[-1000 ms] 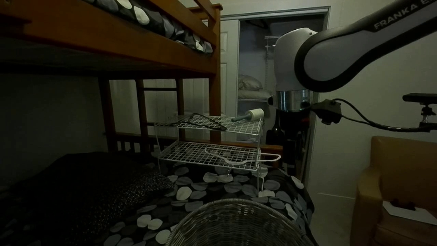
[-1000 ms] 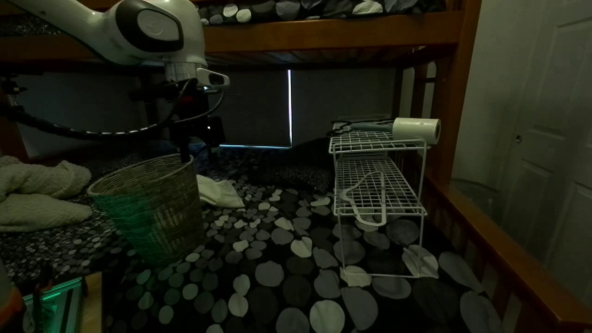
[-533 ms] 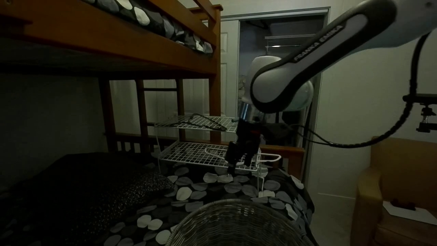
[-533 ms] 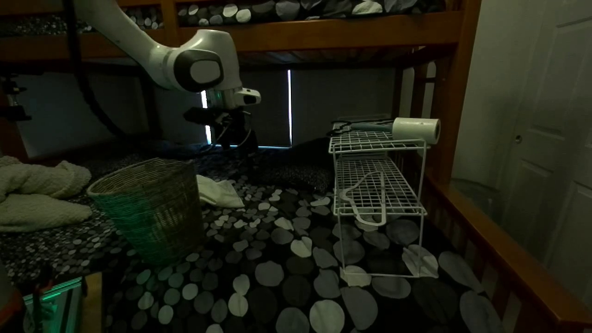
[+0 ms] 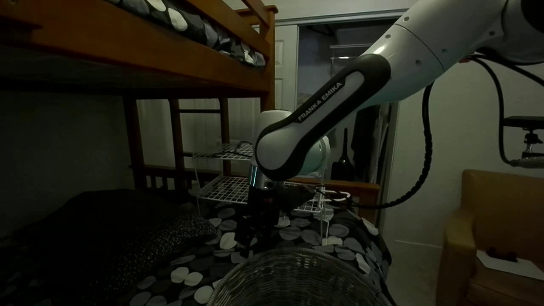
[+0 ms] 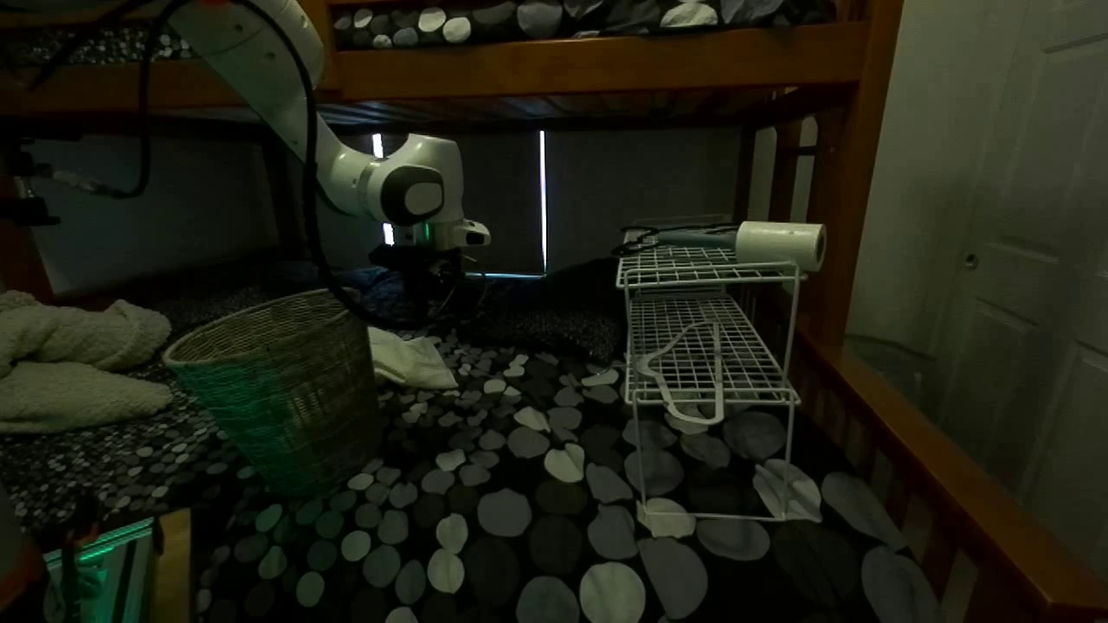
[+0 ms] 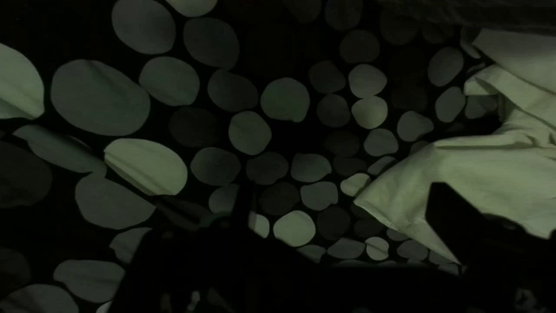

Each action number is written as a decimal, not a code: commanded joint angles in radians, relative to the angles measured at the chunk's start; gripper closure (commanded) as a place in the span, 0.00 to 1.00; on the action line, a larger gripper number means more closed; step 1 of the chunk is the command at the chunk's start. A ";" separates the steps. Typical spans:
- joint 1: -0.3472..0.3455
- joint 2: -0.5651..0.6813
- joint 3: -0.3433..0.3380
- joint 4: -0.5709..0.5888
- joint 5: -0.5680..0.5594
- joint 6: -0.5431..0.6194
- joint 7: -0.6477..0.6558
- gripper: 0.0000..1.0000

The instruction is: Hang the pillowcase on the rack

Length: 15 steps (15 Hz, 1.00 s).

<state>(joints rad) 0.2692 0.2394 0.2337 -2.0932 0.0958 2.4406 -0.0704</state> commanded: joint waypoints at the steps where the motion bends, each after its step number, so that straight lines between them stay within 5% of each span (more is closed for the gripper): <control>1: -0.013 -0.008 0.008 0.001 -0.003 -0.003 0.002 0.00; 3: -0.002 0.008 -0.015 0.013 -0.010 0.060 0.155 0.00; 6: 0.059 0.205 -0.016 0.174 -0.067 0.070 0.312 0.00; 15: 0.226 0.609 0.006 0.685 -0.038 -0.121 0.345 0.00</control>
<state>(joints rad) 0.4627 0.7186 0.2407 -1.5984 0.0514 2.4458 0.2642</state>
